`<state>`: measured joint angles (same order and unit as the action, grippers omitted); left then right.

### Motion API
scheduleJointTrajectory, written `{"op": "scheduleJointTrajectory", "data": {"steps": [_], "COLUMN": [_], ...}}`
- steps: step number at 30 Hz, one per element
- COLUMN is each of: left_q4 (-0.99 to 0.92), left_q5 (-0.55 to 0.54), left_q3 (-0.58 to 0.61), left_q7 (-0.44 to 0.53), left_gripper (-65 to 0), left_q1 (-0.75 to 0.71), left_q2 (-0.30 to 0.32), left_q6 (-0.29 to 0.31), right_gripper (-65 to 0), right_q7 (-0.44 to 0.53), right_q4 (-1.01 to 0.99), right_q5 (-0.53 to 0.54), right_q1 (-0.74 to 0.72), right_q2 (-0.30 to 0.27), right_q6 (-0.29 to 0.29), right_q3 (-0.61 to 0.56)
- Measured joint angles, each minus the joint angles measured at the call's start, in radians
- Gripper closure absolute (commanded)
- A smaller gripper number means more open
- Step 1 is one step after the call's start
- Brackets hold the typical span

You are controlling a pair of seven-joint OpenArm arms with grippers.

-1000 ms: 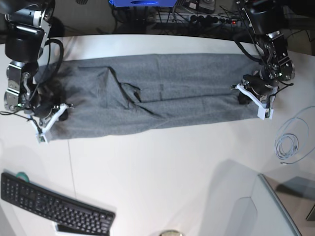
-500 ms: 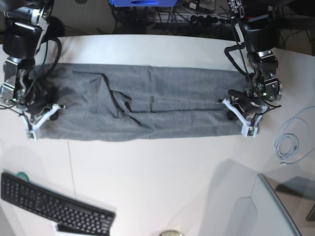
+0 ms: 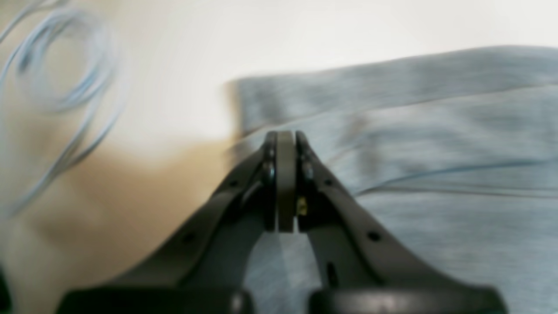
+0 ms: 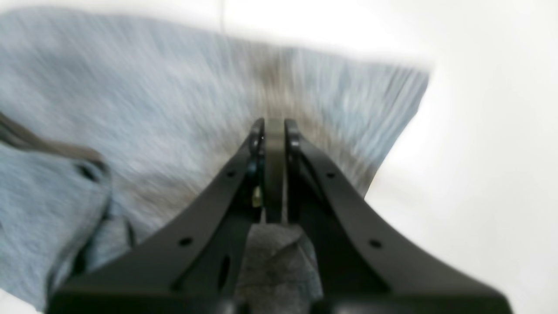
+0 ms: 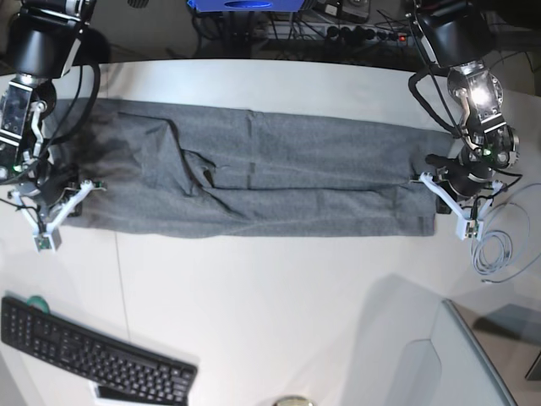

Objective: Layout the t-shirt on the table in an organized manner, then fold the t-shirt properly
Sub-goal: 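Grasp the folded strip ends with both grippers and pull them apart to flatten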

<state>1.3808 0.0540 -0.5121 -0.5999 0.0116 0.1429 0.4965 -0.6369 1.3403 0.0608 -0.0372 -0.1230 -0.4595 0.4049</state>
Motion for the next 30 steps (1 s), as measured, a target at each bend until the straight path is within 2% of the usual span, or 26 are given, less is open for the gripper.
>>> {"op": "scheduleJointTrajectory", "data": {"steps": [6, 9, 12, 15, 18, 22, 23, 24, 25, 28, 30], "left_q4": [-0.216, -0.279, -0.270, -0.184, -0.141, -0.142, -0.151, -0.160, -0.171, -0.237, -0.290], "left_q5": [-0.028, -0.029, -0.028, -0.032, -0.029, -0.039, -0.071, -0.119, -0.154, -0.290, -0.380], "left_q3": [0.003, 0.001, -0.019, -0.115, -0.168, -0.228, -0.243, -0.264, -0.278, -0.280, -0.249], "left_q7": [0.092, 0.123, 0.117, 0.118, 0.125, 0.117, 0.120, 0.121, 0.123, 0.123, 0.120], "left_gripper": [0.0, 0.0, 0.0, 0.0, 0.0, 0.0, 0.0, 0.0, -8.4, -46.1, -65.0], "left_q1": [0.059, 0.051, 0.044, 0.047, 0.052, 0.047, 0.040, 0.028, 0.015, -0.042, -0.064], "left_q2": [-0.008, 0.022, 0.035, 0.026, 0.049, 0.037, 0.035, 0.035, 0.039, 0.096, 0.145], "left_q6": [0.007, 0.005, 0.004, 0.015, 0.016, 0.142, 0.185, 0.204, 0.206, 0.192, 0.189], "right_gripper": [-0.8, -0.8, -0.8, -0.8, -0.8, -0.8, -0.8, -0.8, -0.8, -0.8, -0.8], "right_q7": [-0.021, -0.015, -0.015, -0.014, -0.018, -0.016, -0.017, -0.015, -0.017, -0.015, -0.016], "right_q4": [-0.001, 0.000, 0.000, 0.006, 0.026, 0.056, 0.063, 0.071, 0.079, 0.097, 0.098], "right_q5": [-0.011, -0.009, -0.009, -0.007, -0.013, -0.008, -0.010, -0.010, -0.010, -0.006, -0.009], "right_q1": [0.016, 0.014, 0.016, 0.022, 0.035, 0.053, 0.058, 0.065, 0.072, 0.098, 0.108], "right_q2": [0.021, 0.016, 0.016, 0.011, 0.011, 0.031, 0.038, 0.043, 0.047, 0.056, 0.055], "right_q6": [0.000, 0.000, 0.000, 0.000, 0.000, 0.000, 0.000, 0.000, 0.000, 0.000, 0.000], "right_q3": [0.000, 0.001, 0.003, 0.004, 0.006, 0.000, 0.002, 0.002, 0.000, -0.001, -0.001]}}
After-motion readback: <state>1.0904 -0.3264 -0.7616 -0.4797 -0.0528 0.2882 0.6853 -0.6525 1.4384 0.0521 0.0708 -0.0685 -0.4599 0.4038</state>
